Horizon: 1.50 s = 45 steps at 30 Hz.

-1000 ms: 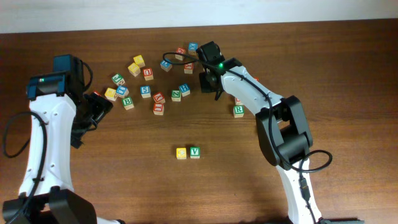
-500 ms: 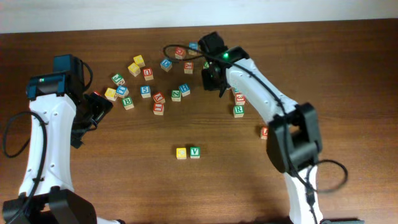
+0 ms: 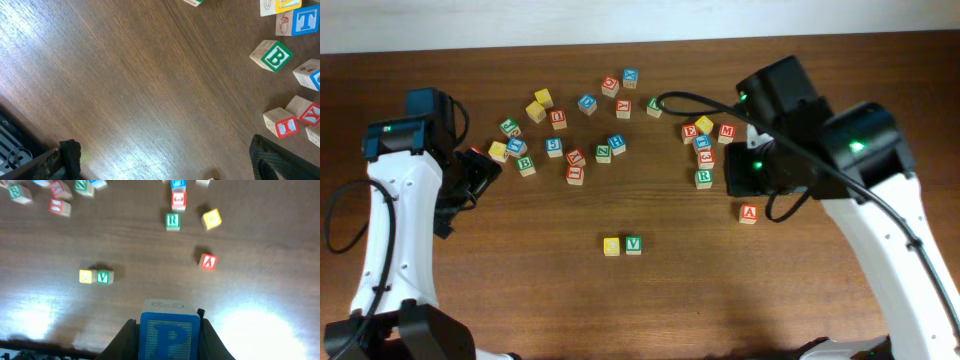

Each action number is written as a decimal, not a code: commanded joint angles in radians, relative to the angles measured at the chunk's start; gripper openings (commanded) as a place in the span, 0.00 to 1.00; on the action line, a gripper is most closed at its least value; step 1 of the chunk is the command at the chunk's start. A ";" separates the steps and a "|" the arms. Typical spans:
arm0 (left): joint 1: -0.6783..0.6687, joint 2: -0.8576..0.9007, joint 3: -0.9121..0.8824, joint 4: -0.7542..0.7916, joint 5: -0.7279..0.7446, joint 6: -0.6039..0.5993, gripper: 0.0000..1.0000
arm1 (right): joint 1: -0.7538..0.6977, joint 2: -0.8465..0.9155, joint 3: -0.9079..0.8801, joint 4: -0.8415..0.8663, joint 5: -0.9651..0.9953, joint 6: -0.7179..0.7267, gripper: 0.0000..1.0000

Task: Spell out CVPR
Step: 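Carry the blue P block and set it right of the green V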

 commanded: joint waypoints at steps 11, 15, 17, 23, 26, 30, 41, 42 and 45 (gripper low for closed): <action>0.007 0.000 -0.002 -0.001 -0.001 -0.009 0.99 | 0.221 0.095 -0.775 0.758 -0.036 0.336 0.20; 0.007 0.000 -0.002 -0.001 -0.001 -0.009 0.99 | 0.303 0.188 -0.784 0.801 0.071 0.417 0.20; 0.007 0.000 -0.002 -0.001 -0.001 -0.009 0.99 | 0.325 0.249 -0.784 0.823 0.073 0.417 0.20; 0.007 0.000 -0.002 -0.001 -0.001 -0.009 0.99 | 0.328 0.315 -0.784 0.872 0.034 0.420 0.20; 0.007 0.000 -0.002 -0.001 -0.001 -0.009 0.99 | 0.328 0.315 -0.784 0.882 0.027 0.420 0.22; 0.007 0.000 -0.002 -0.001 -0.001 -0.009 0.99 | 0.328 0.315 -0.784 0.883 0.008 0.420 0.25; 0.007 0.000 -0.002 -0.001 -0.001 -0.009 0.99 | 0.328 0.315 -0.784 0.882 -0.018 0.419 0.32; 0.007 0.000 -0.002 -0.001 -0.001 -0.009 0.99 | 0.328 0.315 -0.784 0.882 -0.018 0.419 0.30; 0.007 0.000 -0.002 -0.001 -0.001 -0.009 0.99 | 0.328 0.315 -0.784 0.882 -0.019 0.410 0.27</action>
